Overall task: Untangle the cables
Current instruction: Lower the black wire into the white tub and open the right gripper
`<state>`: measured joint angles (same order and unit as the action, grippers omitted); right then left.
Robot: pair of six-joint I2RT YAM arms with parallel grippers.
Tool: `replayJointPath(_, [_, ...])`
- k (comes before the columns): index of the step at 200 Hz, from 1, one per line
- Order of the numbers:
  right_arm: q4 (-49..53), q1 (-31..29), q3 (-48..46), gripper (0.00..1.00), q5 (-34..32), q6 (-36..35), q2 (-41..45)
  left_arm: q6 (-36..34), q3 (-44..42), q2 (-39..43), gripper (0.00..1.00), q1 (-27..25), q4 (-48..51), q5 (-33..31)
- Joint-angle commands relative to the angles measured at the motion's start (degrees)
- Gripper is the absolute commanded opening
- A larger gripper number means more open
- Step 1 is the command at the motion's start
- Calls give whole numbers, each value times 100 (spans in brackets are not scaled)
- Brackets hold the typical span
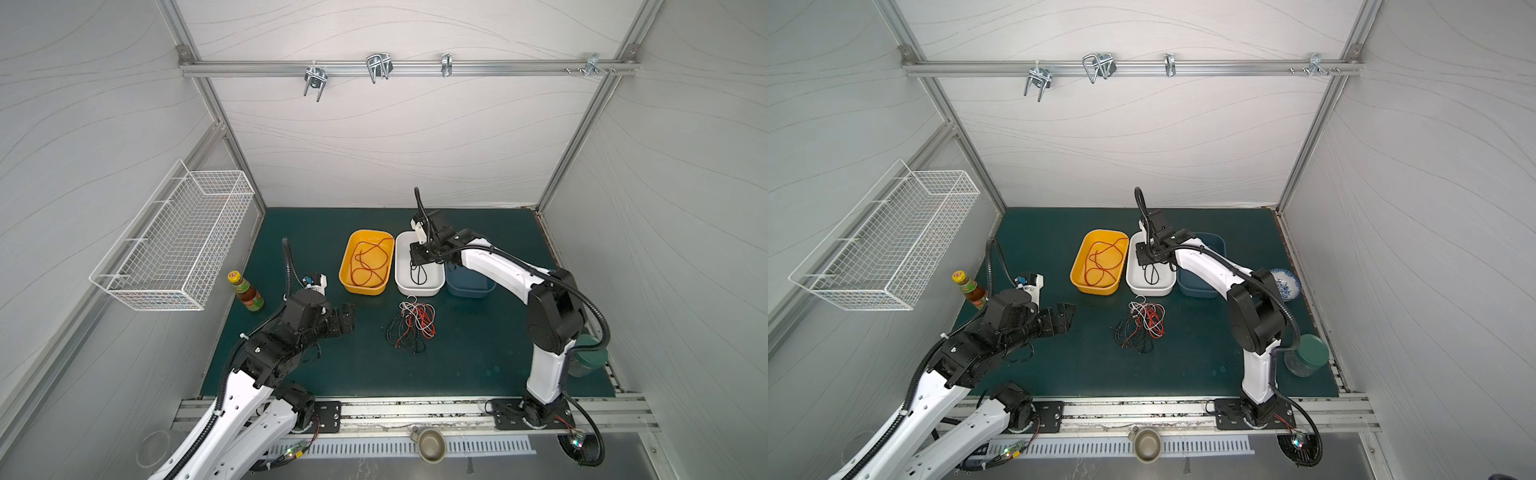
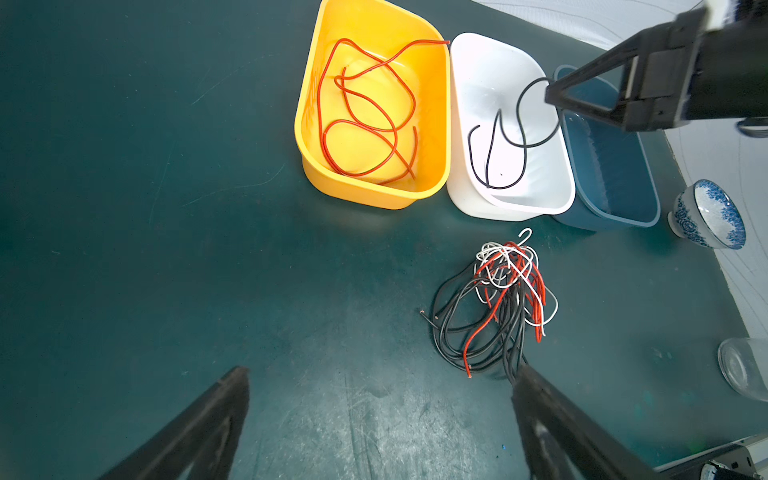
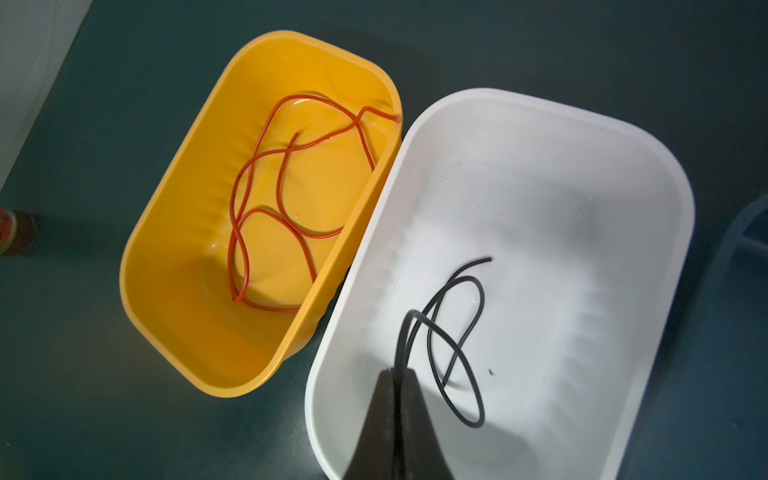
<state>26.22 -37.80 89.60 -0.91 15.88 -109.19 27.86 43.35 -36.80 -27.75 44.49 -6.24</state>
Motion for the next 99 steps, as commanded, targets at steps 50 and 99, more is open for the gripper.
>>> replayJointPath(50, [106,112,180,0,-202,-133,-776,-17,24,53,100,17,-274,55])
replayJointPath(99, [321,200,251,0,-270,-101,-882,-17,15,59,100,23,-283,70])
